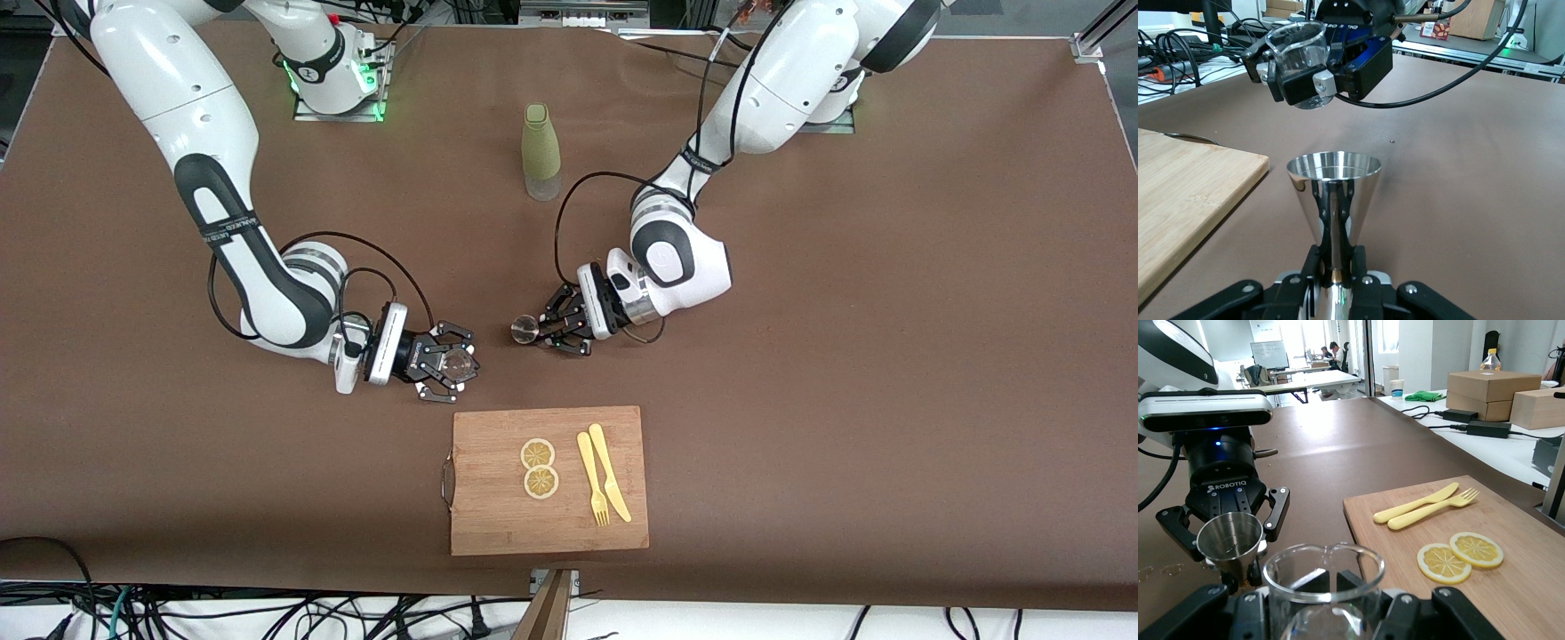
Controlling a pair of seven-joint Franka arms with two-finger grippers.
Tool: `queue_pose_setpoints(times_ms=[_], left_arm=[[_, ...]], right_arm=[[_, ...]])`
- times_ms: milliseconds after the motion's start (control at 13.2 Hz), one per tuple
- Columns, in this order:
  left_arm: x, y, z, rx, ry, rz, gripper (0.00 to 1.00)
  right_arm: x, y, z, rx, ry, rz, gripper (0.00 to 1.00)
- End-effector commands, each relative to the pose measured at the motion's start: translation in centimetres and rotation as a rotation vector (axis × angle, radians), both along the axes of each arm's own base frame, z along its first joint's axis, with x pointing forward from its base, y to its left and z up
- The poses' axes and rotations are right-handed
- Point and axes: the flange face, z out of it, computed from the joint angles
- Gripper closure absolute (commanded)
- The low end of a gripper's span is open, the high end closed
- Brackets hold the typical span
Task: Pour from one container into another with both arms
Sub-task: 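Carry the beaker with the right gripper above the jigger held by the left gripper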
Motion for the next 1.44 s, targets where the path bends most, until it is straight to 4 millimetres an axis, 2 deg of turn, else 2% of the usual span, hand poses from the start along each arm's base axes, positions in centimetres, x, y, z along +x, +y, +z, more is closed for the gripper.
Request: queue_pose_setpoints(times_ms=[0,302,378,605,756,1210,1361], left_arm=[[-0.4,0.1,1.5,-0.008,0.014,0.034,1.00],[-0.4,0.3,1.5,0.028,0.010,0.058,1.00],[-0.6,-0.3,1.7,0.026,0.014,0.059,1.00],[0.1,-0.6,2.3,0.011,0.037,0.088,1.00],[0.6,-0.6,2.6,0.035,0.031,0.121,1.00],[0.7,-0.6,2.2,0.033,0.053,0.133,1.00],[0.3,-0.6,1.2,0.039,0.069,0.131,1.00]], right_arm=[[-1.0,-0.1,1.1,-0.021,0.018,0.004,0.92],[-1.7,1.6,0.7,-0.076,0.004,0.031,0.92],[-2.0,2.1,0.6,-0.085,0.004,0.036,0.92],[-2.5,3.3,0.7,-0.095,0.009,0.058,0.92],[-2.8,3.6,0.6,-0.104,0.006,0.076,0.92],[-3.5,3.7,1.5,-0.131,-0.011,0.109,0.94],[-3.4,3.8,1.9,-0.147,0.012,0.118,0.95]])
